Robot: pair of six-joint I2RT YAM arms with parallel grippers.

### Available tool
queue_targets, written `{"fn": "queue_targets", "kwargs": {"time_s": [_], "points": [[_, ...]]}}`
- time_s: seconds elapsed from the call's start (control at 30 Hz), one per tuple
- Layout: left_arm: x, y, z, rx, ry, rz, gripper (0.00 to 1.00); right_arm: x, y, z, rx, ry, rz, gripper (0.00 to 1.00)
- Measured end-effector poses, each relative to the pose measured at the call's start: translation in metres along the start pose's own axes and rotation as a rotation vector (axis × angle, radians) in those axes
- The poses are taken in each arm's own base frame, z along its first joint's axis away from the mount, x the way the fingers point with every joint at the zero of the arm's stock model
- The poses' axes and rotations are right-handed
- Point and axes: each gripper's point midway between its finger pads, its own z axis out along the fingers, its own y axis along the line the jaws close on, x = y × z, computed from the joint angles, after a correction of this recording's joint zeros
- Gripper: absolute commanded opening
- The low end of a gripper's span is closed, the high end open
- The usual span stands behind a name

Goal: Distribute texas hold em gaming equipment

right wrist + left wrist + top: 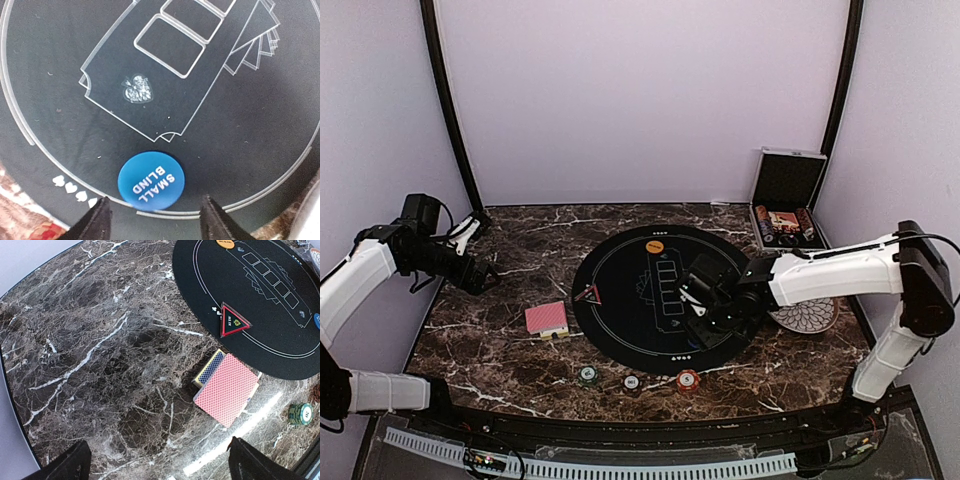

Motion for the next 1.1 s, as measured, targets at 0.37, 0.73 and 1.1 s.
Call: {"fn": "queue_targets", "kwargs": {"time_s": [0.37,0.73,1.1], "points": [[-0.004,0.000,-0.004,-0.002,-0.002,0.009,0.99,-0.014,0.033,-0.074,-0.102,-0.093,-0.019,0.84],[-0.008,0.000,-0.008,-0.001,-0.005,0.013,0.99,0.028,0.084,-0.074,-0.171,0.017,-0.158,0.93],[-0.006,-0.001,-0.009,0.006,0.004,0.014,0.99,0.041,0.097,-0.058,-0.170,0.071,-0.202,0.89]]}}
